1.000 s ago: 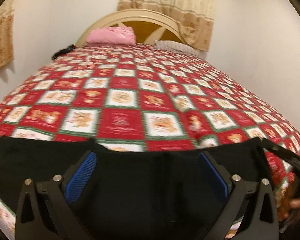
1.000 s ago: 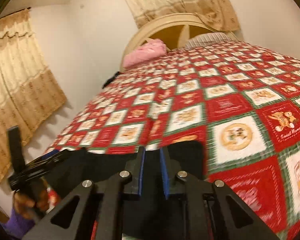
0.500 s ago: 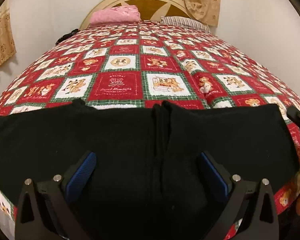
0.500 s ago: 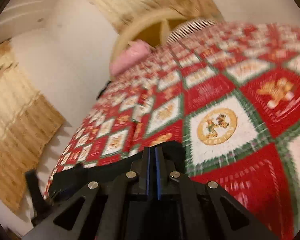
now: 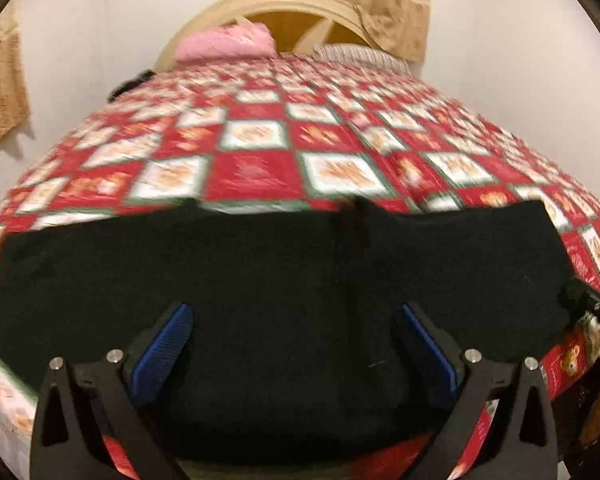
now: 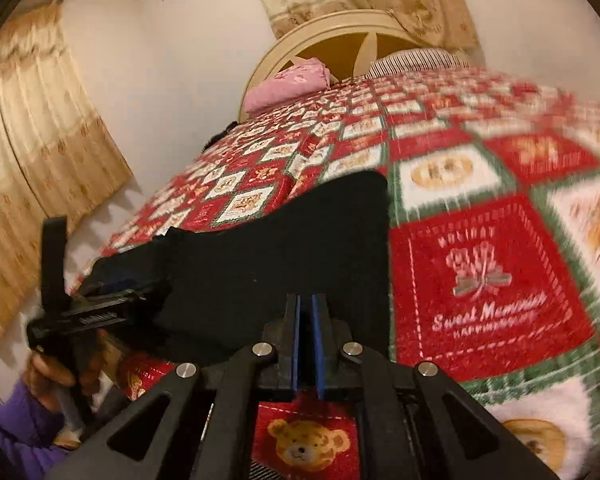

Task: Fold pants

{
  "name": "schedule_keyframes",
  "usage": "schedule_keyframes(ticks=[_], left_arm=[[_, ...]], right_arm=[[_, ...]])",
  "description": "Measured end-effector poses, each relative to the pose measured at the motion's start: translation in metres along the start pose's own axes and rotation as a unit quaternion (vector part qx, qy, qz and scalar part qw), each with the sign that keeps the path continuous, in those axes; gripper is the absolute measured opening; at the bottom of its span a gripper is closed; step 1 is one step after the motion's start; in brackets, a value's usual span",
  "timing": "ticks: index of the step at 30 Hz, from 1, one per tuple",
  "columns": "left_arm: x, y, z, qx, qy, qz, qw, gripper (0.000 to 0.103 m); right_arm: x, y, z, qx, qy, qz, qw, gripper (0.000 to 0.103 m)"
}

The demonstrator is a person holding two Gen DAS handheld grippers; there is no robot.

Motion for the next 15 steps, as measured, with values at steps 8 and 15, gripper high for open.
schedule_keyframes(ticks=[8, 15], left_arm=[[-0.048, 0.023, 0.127, -0.079, -0.154, -0.029, 0.9845, 0.103], [-0.066, 0.069, 0.214, -0.176, -0.244, -0.006, 0.9537, 0.103]], right_arm=[[0.029, -0.008, 0.090, -0.096, -0.052, 0.006, 0.994, 0.006], [0.097, 0.022, 0.152, -0.111, -0.098, 0.055, 0.987, 0.006]])
Point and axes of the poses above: each gripper's, at about its wrist camera, not at the fingertips, and x roughly the way its jaws point, z to its left, y to its underside, the point moved 2 cm from there along x, roughly the way its jaws point, and after that the axes turned 7 degrees about x, right-handed, at the moved point
